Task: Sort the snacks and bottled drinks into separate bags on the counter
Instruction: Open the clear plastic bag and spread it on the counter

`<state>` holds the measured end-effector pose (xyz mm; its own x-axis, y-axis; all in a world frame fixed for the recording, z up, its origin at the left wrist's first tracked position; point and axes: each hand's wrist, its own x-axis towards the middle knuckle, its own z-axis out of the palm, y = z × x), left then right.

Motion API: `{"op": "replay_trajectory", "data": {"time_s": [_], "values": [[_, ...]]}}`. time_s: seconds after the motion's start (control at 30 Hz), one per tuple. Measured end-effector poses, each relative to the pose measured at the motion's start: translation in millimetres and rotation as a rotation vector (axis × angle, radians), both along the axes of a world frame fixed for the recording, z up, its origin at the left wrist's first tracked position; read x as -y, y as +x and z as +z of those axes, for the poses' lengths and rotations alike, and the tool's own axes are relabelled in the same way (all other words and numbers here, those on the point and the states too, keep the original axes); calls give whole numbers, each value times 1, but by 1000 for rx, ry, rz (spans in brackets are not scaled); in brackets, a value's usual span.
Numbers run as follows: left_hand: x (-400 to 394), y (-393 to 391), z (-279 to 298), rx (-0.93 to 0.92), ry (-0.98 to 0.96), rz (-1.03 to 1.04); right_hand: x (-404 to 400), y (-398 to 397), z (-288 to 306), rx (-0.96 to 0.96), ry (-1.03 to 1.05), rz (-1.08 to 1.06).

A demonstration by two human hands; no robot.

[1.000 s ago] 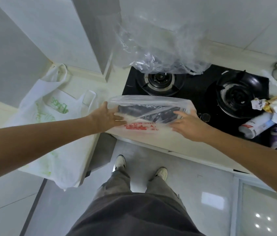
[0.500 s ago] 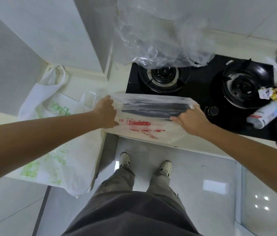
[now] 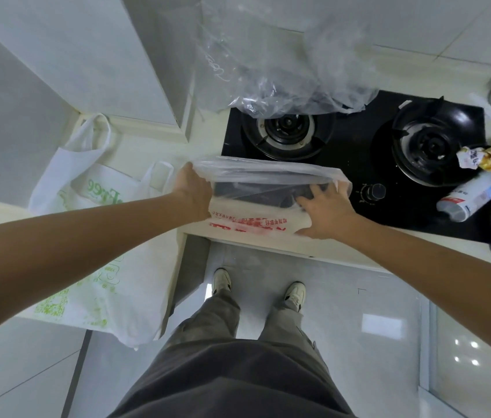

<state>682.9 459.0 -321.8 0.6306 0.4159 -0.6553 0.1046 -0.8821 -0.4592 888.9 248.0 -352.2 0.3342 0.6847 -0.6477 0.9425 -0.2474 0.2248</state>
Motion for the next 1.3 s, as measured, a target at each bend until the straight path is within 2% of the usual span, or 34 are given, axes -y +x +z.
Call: {"op": "replay_trajectory", "data": {"time_s": [0.23,0.4,0.53,0.67,0.83,0.93,1.07,1.17,1.3], "values": [[-9,-10,-9,72,30,-8,-2,-5,8,7,138,82],[-20,-28,-18,156,-129,-156,2,-17,2,-1,293,192],[-27,-38,-25,138,-175,-298,2,-13,-8,-32,273,391],[-39,-49,-17,213,-259,-513,6,-5,-15,-63,373,615],[-56,-58,-24,367,-285,-744,0,2,-23,-130,395,680],[-62,-57,-24,384,-314,-686,-3,4,-29,-185,405,627],[-68,-57,-30,209,-245,-490,-9,11,-32,-192,466,450],[-67,-55,-31,173,-252,-423,-12,10,-31,-203,494,426],[-66,-56,-38,160,-223,-332,-19,-1,-25,-112,244,410]]}}
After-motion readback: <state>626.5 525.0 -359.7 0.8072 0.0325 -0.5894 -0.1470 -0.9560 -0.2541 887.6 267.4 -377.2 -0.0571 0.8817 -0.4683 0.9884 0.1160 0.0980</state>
